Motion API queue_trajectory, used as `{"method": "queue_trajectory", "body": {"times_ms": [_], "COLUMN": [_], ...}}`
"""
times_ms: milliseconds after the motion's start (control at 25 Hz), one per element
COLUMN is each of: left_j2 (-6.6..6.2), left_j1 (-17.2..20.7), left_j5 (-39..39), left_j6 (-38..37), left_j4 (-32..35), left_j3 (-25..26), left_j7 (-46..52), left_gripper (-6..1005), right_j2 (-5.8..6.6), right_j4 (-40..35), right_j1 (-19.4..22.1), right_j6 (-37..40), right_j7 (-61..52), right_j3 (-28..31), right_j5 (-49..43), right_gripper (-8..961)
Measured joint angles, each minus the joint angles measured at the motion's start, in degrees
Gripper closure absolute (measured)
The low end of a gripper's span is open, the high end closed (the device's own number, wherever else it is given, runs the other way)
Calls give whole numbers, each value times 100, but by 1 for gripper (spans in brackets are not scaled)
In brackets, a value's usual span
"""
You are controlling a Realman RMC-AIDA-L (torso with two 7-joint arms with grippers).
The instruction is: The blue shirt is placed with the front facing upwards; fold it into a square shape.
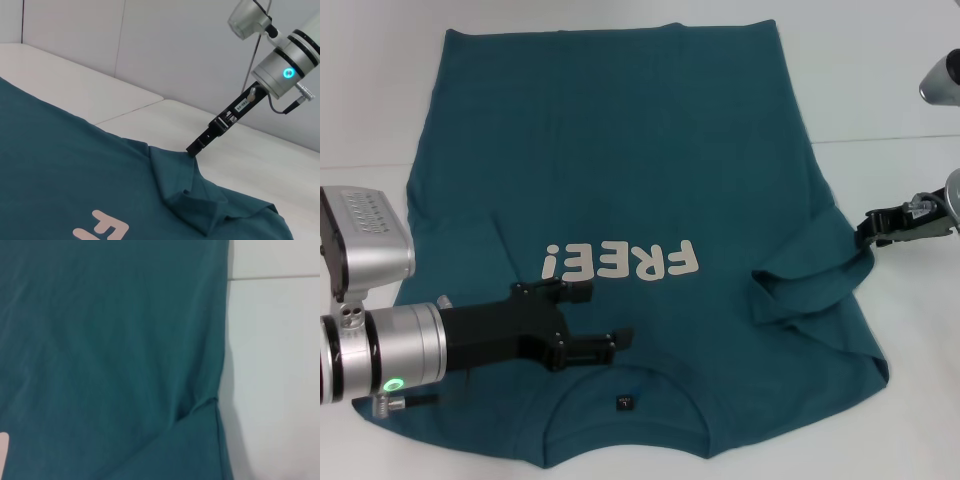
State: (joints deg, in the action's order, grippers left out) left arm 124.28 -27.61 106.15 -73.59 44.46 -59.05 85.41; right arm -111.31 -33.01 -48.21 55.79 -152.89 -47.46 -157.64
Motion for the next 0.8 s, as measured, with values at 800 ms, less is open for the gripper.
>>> {"method": "queue_trajectory", "body": {"times_ms": [800], "left_j2": [0], "left_j1": [46], "left_j5": [-25], "left_j6": [-32], "left_j4": [20], "left_j3": [43], "left_j7": [-16], "left_gripper": [112], "right_j2": [-102], "right_j4": [-107], "right_j1": [91], "right_j6": [-229], "right_j7": [410], "right_j3": [8], "right_j5": [403], "right_gripper": [941]}}
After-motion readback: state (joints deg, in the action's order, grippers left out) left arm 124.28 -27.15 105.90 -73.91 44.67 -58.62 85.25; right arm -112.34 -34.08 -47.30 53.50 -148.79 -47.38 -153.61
